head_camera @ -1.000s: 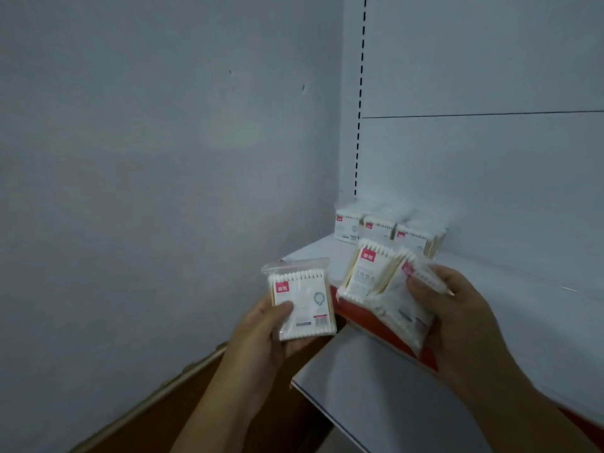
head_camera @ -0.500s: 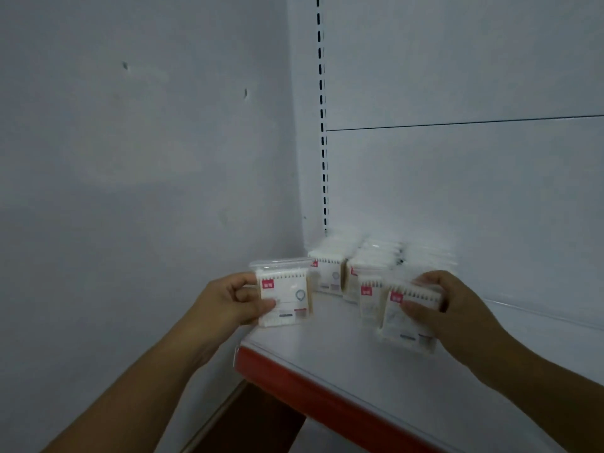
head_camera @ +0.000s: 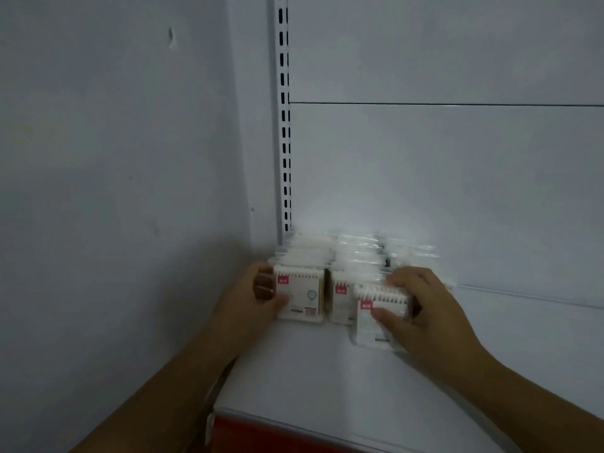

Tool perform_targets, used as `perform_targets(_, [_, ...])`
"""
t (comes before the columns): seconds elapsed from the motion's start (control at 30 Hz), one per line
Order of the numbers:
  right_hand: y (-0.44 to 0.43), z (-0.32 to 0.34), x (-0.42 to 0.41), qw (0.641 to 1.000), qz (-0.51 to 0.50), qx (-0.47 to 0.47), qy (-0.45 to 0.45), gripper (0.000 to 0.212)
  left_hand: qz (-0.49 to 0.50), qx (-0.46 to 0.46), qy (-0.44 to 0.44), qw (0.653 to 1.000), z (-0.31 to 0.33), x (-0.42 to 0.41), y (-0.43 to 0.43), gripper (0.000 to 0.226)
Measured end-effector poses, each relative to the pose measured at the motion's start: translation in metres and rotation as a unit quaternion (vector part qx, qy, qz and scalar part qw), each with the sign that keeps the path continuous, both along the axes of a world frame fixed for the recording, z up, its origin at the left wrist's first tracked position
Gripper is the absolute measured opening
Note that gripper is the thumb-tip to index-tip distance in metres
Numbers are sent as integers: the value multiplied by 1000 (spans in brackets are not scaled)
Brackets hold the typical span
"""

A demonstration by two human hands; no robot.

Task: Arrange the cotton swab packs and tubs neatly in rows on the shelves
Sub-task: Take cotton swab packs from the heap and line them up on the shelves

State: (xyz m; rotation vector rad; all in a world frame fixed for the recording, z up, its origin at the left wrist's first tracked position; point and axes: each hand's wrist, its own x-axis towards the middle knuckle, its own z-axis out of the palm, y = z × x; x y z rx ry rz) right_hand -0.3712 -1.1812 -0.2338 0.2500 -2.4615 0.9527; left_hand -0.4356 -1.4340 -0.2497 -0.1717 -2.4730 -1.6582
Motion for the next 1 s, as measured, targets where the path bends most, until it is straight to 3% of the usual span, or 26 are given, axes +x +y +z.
perform_targets(0.07, [-1,4,1,1000,-9,7,3,42,11,-7,22,1000,-5,-2,2,35])
perform_targets(0.17, [-4,15,11,993,3,-98,-62,34,17,-30,44,998,-5,0,6,33])
perform_targets(0.3, [12,36,24,986,19,-163,-25,30,7,-38,79,996,5,3,4,60])
perform_targets(0.4, [39,44,28,994,-36,-107,6,30,25,-145,236,960,29,14,11,62])
perform_targets(0.47, [53,39,23,997,-40,-63,-29,30,-40,-232,313,920,46,20,33,59])
perform_targets(0.57, [61,17,8,997,-36,71,-21,35,-186,-446,277,830,56,25,80,75])
perform_targets(0.63, [59,6,1,988,-36,144,28,34,-186,-552,241,776,50,21,98,83])
perform_targets(0.67, [60,2,0,981,-50,179,55,34,-169,-574,236,766,47,21,101,83])
perform_targets(0.83, [60,-4,-4,955,-63,263,119,35,-116,-584,240,767,38,18,101,76])
perform_targets(0.93, [55,-3,-11,953,-58,275,110,35,-129,-568,222,782,41,11,102,81])
perform_targets(1.0, [53,-4,-14,953,-59,285,82,43,-134,-586,223,767,42,5,101,84])
